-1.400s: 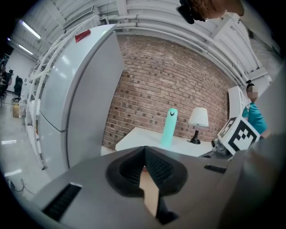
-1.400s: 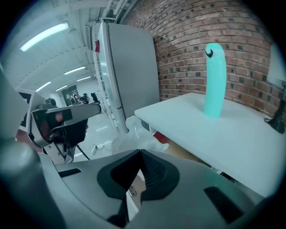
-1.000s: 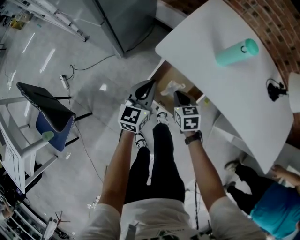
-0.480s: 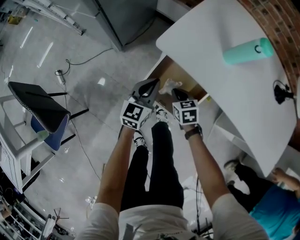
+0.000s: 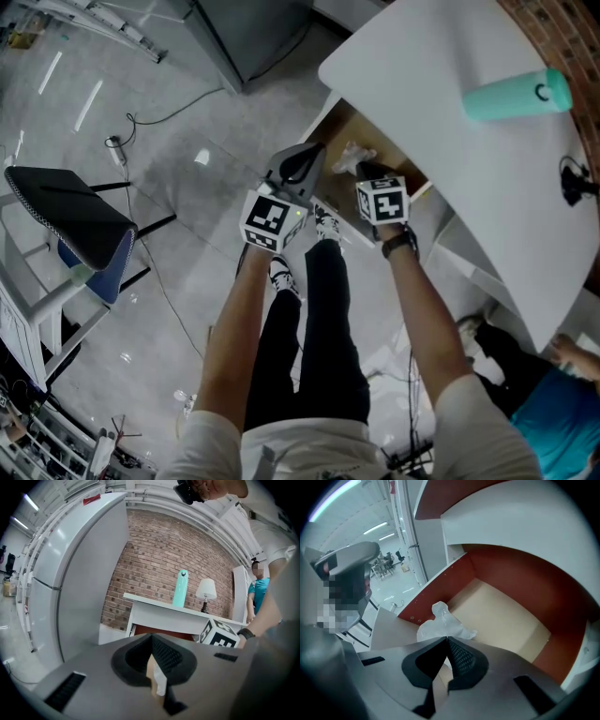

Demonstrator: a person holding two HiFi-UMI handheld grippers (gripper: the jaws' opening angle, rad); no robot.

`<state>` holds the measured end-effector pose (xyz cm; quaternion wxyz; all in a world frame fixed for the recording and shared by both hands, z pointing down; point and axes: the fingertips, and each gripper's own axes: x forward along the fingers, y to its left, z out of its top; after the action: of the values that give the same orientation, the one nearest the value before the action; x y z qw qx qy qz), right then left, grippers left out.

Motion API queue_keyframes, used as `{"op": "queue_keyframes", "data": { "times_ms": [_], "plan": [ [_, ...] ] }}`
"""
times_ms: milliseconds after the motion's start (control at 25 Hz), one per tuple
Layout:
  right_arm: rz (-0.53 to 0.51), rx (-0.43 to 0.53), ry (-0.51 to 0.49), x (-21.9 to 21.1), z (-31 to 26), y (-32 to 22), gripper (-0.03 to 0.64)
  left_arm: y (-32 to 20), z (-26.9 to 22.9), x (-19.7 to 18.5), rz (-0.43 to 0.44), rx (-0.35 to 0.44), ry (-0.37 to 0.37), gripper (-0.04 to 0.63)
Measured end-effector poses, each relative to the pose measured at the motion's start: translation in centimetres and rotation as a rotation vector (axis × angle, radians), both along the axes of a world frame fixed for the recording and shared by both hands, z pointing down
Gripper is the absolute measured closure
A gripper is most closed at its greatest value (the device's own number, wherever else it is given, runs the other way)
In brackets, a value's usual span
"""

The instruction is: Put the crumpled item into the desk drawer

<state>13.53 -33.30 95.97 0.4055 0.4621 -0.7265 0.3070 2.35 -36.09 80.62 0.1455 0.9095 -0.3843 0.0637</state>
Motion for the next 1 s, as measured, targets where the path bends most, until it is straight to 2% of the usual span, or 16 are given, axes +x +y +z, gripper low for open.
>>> {"op": "queue_keyframes", "data": {
  "times_ms": [240,400,720,800,880,1000],
  "plan": [
    [-0.029,-0.036,0.072,0.3,2.6,0.4,0.615,-0.4,0.5,-0.2,0.007,0.007,-0.015,0.598],
    [-0.002,-0.14,0.009,-1.2,3.9,1.7,0.614,-0.7,0.4,-0.8,-0.006,0.008,-0.015,0.598],
    [0.006,-0.101,0.06,0.2,4.5,0.9,0.612,-0.6,0.3,-0.5,0.009,0.005,-0.036,0.598],
    [-0.003,-0.092,0.048,0.0,3.9,0.9,0.582,-0.7,0.0,-0.6,0.001,0.006,-0.033,0.598],
    [-0.01,-0.09,0.027,-0.3,3.3,1.1,0.495,-0.8,-0.5,-0.8,-0.01,0.007,-0.031,0.598],
    [-0.022,-0.073,0.012,-0.8,1.7,1.5,0.494,-0.8,-1.2,-1.4,-0.025,0.004,-0.046,0.598]
  ]
}}
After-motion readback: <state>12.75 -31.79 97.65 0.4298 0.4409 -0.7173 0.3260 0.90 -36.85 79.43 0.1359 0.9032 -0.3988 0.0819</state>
